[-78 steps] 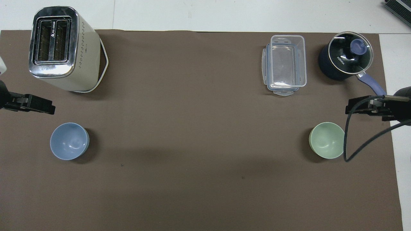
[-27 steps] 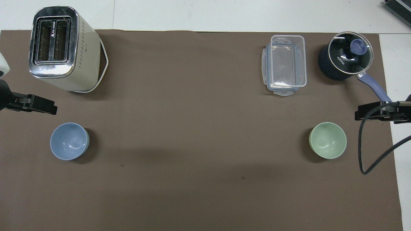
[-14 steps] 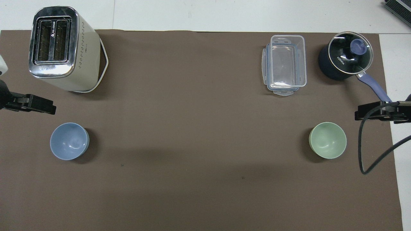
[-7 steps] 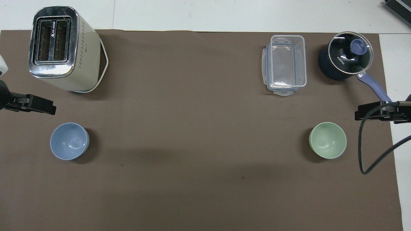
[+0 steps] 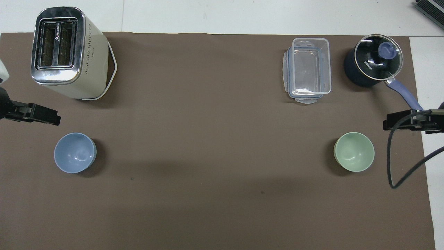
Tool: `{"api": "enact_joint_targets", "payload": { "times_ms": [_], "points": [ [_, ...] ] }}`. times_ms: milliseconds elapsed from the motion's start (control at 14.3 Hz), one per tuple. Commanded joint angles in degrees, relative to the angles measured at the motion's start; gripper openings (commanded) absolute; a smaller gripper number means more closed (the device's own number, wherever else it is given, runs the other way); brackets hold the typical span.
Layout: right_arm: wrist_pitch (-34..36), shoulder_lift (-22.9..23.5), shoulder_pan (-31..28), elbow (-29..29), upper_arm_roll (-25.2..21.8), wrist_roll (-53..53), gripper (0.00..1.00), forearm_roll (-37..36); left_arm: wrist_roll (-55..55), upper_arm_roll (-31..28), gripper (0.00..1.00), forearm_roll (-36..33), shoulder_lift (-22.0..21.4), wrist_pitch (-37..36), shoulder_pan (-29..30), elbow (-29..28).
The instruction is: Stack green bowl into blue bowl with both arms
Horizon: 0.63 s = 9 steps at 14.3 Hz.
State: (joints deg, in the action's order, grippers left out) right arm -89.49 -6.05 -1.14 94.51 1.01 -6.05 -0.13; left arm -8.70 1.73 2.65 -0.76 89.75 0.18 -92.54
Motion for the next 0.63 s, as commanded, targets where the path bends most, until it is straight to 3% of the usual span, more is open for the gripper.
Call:
{"api": "enact_joint_targets", "payload": {
  "times_ms": [0, 560],
  "points": [
    [0.99, 0.42, -0.53, -0.91, 0.22, 1.21, 1.0, 0.04, -7.61, -0.15, 1.0, 2.96, -1.35, -0.02, 5.07, -2.99],
    [0.99, 0.42, -0.53, -0.91, 0.3, 1.21, 1.0, 0.04, -22.84, -0.23, 1.0, 8.16, -1.97, 8.85, 14.67, -12.66]
  ]
}}
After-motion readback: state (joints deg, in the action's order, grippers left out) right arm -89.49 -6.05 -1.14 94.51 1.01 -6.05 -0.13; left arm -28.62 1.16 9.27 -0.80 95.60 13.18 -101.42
